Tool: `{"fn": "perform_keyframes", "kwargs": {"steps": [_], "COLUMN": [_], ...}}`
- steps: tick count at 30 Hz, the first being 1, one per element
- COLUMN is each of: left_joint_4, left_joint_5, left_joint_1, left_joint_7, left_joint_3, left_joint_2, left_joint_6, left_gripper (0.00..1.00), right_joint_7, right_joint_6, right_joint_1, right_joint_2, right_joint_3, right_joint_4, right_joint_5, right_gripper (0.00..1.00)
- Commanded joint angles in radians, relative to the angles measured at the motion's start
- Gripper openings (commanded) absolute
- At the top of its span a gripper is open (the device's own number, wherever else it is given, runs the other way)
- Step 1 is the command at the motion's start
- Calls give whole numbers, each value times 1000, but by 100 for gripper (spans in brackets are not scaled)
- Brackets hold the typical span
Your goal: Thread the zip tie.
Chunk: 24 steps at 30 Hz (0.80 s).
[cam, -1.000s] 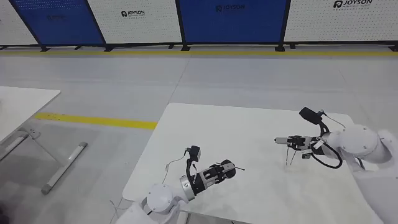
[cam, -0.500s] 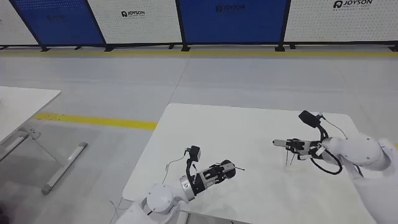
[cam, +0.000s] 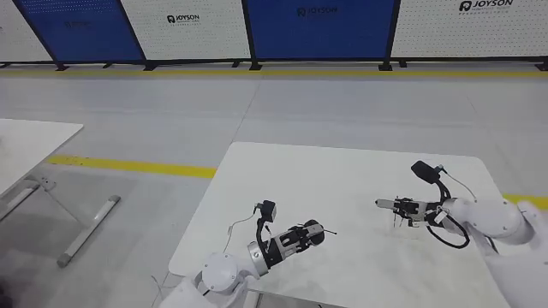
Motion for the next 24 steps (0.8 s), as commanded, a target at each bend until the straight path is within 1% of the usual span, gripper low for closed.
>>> {"fn": "perform_keyframes", "kwargs": {"steps": [1,3,4,6,7,10,12,15,16,17,20,21,24], "left_joint_4": [0,0,0,0,0,0,0,0,0,0,0,0,0], "left_joint_5": [0,0,0,0,0,0,0,0,0,0,0,0,0], "left_joint_1": [0,0,0,0,0,0,0,0,0,0,0,0,0], "left_joint_7": [0,0,0,0,0,0,0,0,0,0,0,0,0], "left_joint_3": [0,0,0,0,0,0,0,0,0,0,0,0,0], "left_joint_2": [0,0,0,0,0,0,0,0,0,0,0,0,0], "left_joint_6": [0,0,0,0,0,0,0,0,0,0,0,0,0], "left_gripper": [0,0,0,0,0,0,0,0,0,0,0,0,0], "right_joint_7": [0,-7,-32,-71,-73,-63,-57,-46,-41,-30,6,0,2], "right_joint_6": [0,-4,-19,5,9,45,69,94,95,95,86,81,63], "right_joint_1": [0,-1,-7,-17,-22,-19,-5,35,47,67,118,134,157], "right_joint_2": [0,0,1,6,9,14,13,5,2,-4,-17,-25,-33], "right_joint_3": [0,0,1,14,19,19,5,-30,-44,-60,-108,-122,-136], "right_joint_4": [0,-3,-19,-47,-74,-99,-94,-54,-41,-12,59,84,124], "right_joint_5": [0,-3,-24,-67,-88,-149,-187,-226,-228,-227,-231,-217,-199], "right_gripper": [100,100,100,100,100,100,100,100,100,100,100,100,100]}}
